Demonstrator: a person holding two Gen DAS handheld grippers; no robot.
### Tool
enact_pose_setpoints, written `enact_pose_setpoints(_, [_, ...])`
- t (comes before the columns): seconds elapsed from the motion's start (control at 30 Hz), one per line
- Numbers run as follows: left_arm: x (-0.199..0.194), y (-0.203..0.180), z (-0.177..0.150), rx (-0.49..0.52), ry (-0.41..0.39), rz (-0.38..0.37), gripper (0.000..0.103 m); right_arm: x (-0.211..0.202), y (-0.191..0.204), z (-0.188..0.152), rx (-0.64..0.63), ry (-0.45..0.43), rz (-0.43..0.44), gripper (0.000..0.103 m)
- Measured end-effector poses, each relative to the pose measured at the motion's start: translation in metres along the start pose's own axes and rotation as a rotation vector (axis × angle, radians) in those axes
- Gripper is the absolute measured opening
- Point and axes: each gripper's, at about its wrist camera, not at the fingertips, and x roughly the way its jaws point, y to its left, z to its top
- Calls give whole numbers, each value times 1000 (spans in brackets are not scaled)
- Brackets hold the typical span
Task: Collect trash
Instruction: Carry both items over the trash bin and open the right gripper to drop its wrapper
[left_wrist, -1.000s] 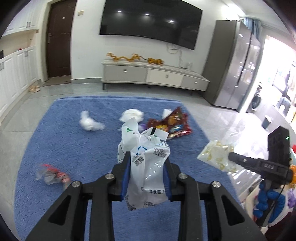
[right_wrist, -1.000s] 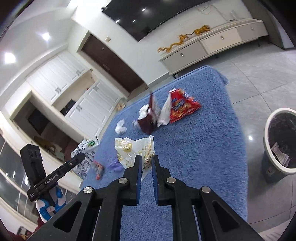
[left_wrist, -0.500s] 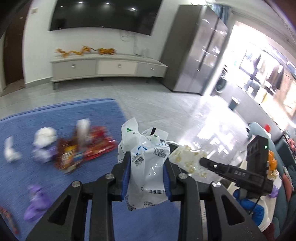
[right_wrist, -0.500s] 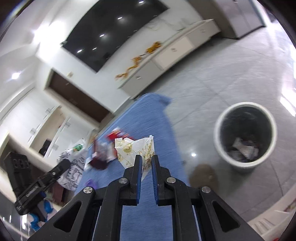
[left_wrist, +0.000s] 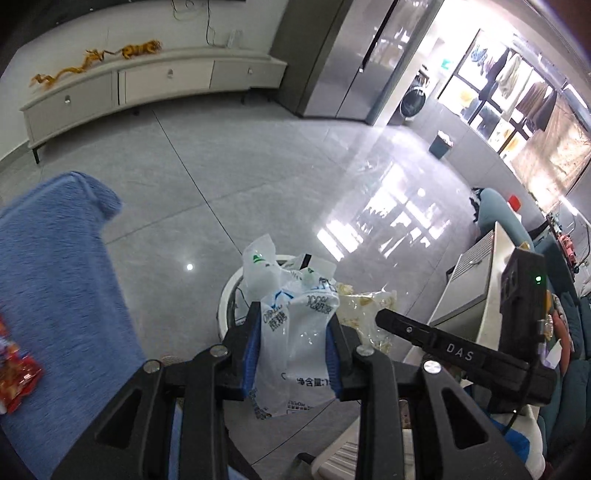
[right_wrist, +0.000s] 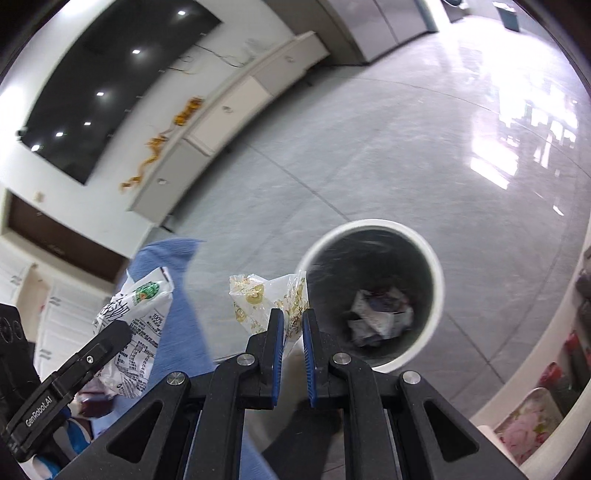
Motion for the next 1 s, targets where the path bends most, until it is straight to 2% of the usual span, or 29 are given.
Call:
enact_pose_setpoints(0.17, [60, -2, 13, -30, 68, -6, 29, 29, -20, 16, 38, 27, -68, 11])
enact_pose_setpoints(0.33, [93, 4, 21, -59, 102, -40, 32, 55, -30, 30, 55, 47, -104, 16])
enact_pose_setpoints(0.4, [100, 3, 23, -67, 105, -44, 43, 59, -31, 32, 55, 46, -106, 23])
enact_pose_setpoints(0.47, [100, 4, 23, -76, 96, -47, 49, 59, -29, 33, 40, 38, -120, 30])
enact_pose_setpoints(0.6, [86, 2, 22, -68, 76, -47, 49, 46, -27, 37, 20, 13, -111, 31])
enact_pose_setpoints(0.7, [61, 1, 22, -65, 43, -41, 49, 23, -22, 41, 22, -19, -70, 31])
enact_pose_setpoints(1.0, [-48, -3, 30, -44, -115, 3, 49, -83, 34, 44, -101, -158, 66, 35])
